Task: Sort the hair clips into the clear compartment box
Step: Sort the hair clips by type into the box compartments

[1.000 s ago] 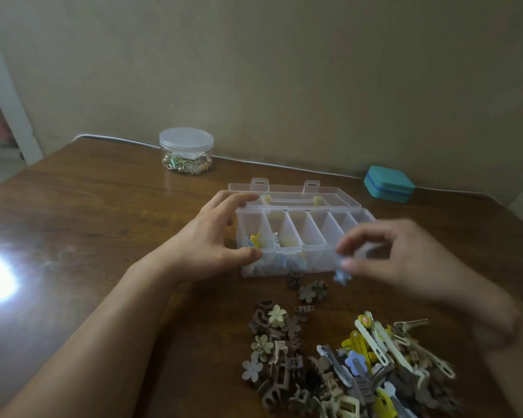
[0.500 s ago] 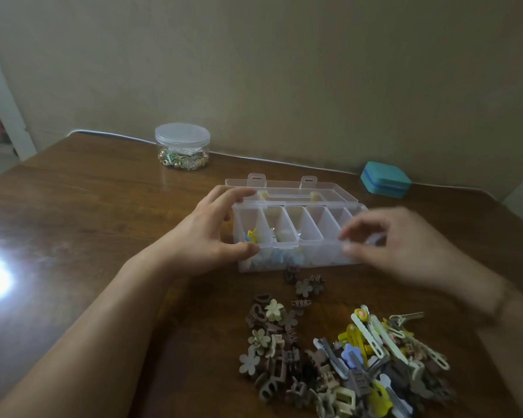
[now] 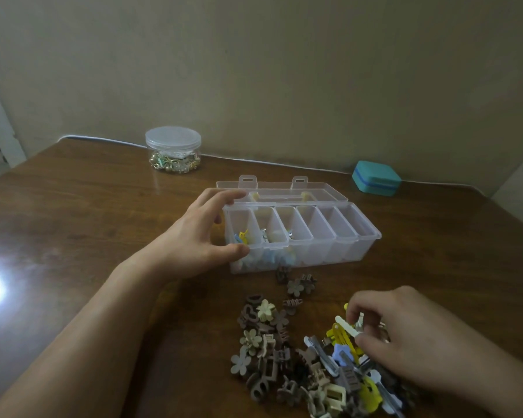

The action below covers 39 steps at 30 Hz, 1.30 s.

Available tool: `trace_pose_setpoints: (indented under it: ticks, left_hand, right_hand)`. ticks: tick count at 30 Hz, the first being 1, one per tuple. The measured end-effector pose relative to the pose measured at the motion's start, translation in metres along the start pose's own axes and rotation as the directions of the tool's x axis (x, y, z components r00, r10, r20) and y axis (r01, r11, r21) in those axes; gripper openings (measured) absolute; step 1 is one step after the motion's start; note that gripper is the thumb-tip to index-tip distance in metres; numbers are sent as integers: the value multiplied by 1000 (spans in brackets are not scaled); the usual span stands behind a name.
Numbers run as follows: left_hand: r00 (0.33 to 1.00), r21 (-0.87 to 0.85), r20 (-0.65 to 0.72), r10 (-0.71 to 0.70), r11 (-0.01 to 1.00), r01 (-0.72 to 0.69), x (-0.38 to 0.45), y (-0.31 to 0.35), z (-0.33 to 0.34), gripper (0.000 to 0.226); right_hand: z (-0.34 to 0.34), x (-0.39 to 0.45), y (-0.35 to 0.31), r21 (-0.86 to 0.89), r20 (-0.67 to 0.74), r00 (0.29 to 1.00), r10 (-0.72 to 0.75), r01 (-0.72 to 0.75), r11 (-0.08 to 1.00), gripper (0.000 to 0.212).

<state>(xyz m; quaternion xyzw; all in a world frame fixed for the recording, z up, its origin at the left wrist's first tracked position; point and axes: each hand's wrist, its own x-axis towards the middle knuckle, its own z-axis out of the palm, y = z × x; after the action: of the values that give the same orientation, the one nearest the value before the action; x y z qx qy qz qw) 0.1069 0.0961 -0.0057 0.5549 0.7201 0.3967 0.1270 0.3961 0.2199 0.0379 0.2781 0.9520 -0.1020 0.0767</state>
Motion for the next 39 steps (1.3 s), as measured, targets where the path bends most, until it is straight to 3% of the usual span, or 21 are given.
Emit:
trace_pose_setpoints:
  ticks: [4, 8, 11, 15, 19, 26, 31, 35, 39]
  left_hand:
    - [1000, 0, 6, -11, 1000, 11, 0, 0, 0, 86]
    - [1000, -7, -3, -3, 1000, 3, 0, 0, 0, 86]
    - [1000, -7, -3, -2, 1000, 2, 0, 0, 0, 87]
    - [1000, -1, -10, 6, 1000, -6, 0, -2, 0, 86]
    - [1000, -7, -8, -1, 1000, 1, 0, -3, 0, 86]
    - [1000, -7, -6, -7, 1000, 7, 1, -3, 1, 86]
    - [1000, -10, -7, -9, 1000, 9, 1, -3, 1, 85]
    - [1000, -10, -4, -7, 1000, 7, 1, -3, 1, 86]
    - [1000, -16, -3, -8, 1000, 8, 1, -2, 0, 87]
  right_hand:
    - [-23, 8, 3, 83, -62, 998, 18, -13, 996, 13]
    - [-59, 41, -17, 257, -280, 958, -64, 140, 956, 15]
    - [-66, 83, -35, 341, -383, 923, -31, 173, 924, 10]
    - [-54, 112, -34, 354, -338, 941, 0, 127, 926, 6]
    - [-51, 87, -17, 293, -357, 934, -23, 136, 946, 7]
    - [-16, 2, 21, 32, -84, 991, 101, -98, 995, 17]
    - [-2, -16, 15, -88, -73, 988, 133, -139, 986, 14]
    - [-6, -10, 15, -46, -96, 986, 137, -142, 989, 12]
    - [-21, 2, 22, 95, -40, 990, 135, -130, 987, 27]
